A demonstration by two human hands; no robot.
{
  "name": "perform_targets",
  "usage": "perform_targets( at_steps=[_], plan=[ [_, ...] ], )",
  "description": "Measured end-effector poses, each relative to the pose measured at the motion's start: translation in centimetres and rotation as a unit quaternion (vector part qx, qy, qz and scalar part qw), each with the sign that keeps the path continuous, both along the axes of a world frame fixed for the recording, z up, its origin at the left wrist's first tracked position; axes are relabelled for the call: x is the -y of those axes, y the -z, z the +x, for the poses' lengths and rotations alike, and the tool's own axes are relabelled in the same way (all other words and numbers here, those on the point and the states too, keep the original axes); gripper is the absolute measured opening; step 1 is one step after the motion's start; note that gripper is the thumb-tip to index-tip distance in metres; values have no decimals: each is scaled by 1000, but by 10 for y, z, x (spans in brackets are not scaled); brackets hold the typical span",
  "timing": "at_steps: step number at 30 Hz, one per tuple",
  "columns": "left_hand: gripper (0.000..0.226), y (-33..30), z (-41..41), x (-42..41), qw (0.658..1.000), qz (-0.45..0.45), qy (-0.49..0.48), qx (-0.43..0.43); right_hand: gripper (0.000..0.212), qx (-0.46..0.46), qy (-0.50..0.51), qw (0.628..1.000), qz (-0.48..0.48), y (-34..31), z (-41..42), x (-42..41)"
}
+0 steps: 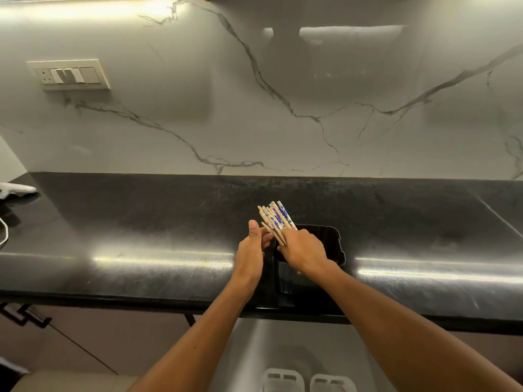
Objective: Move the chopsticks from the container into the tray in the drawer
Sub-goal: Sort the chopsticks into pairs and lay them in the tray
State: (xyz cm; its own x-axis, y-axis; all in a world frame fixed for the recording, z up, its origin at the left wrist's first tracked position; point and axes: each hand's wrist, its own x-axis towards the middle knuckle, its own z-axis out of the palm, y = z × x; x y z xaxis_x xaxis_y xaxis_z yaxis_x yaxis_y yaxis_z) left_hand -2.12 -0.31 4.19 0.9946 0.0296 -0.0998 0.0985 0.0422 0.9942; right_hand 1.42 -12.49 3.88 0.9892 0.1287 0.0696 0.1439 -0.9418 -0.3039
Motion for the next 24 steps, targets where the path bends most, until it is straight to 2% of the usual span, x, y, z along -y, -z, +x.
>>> perform_targets(
  at_steps=[3,7,13,21,24],
  plan=[
    [66,2,1,-6,999,2,-42,-16,30,-36,16,999,7,-8,3,4],
    [57,5,0,-13,998,22,-59,-17,27,-85,33,993,79,-28,10,18],
    [29,0,-2,-11,997,63,-42,26,18,-40,43,980,189,-76,13,43],
    [22,-12,-2,1,985,131,34,105,16,0,34,945,325,-125,3,62],
    [39,-30,-3,10,978,146,92,113,12,-39,-2,926,377,-153,0,63]
  ],
)
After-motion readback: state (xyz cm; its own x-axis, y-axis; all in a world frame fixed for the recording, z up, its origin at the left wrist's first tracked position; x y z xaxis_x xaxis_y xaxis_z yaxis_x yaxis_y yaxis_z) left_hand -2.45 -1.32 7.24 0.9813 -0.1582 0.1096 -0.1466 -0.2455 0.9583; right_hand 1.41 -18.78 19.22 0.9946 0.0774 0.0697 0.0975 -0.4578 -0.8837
